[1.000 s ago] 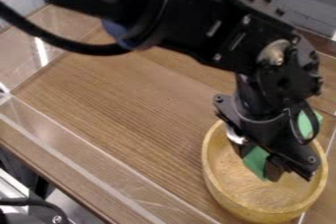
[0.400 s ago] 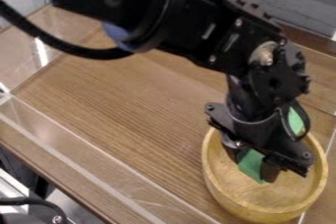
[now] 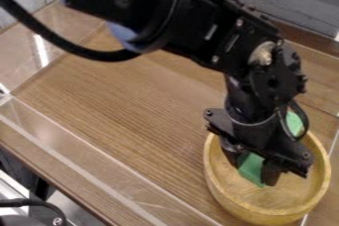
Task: Put the green block in the brown bowl
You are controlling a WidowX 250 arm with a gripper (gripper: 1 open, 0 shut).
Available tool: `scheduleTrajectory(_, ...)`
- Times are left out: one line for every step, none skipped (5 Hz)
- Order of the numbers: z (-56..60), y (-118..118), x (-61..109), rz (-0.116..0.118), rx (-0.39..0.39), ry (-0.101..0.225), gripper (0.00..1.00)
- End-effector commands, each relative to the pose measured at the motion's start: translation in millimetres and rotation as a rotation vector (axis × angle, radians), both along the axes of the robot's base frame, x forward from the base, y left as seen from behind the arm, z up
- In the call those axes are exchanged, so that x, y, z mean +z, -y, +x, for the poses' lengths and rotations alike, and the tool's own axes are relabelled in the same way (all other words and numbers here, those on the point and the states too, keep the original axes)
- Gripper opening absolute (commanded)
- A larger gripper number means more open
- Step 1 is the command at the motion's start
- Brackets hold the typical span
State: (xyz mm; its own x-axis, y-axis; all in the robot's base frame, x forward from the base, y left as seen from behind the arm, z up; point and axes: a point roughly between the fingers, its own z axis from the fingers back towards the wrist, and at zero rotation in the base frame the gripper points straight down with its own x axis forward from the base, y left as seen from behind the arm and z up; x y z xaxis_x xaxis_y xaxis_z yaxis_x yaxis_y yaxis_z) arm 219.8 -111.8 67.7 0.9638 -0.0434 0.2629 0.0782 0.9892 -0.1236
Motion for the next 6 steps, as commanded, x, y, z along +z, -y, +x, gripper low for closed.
scheduleTrajectory(5.9,-0.6,9.3,-0.024,0.023,0.009,0.0)
scheduleTrajectory(6.0,-1.6,12.3,-0.033,0.036,-0.01,0.0)
scheduleTrajectory(6.2,-2.2,16.8,-0.041,0.046,-0.022,0.0)
scheduleTrajectory(6.9,-2.8,18.4,-0.047,0.053,-0.028,0.0)
scheduleTrajectory(7.7,-2.9,19.7,-0.053,0.062,-0.034,0.0)
scheduleTrajectory(9.0,-2.7,21.1,-0.059,0.068,-0.038,0.0)
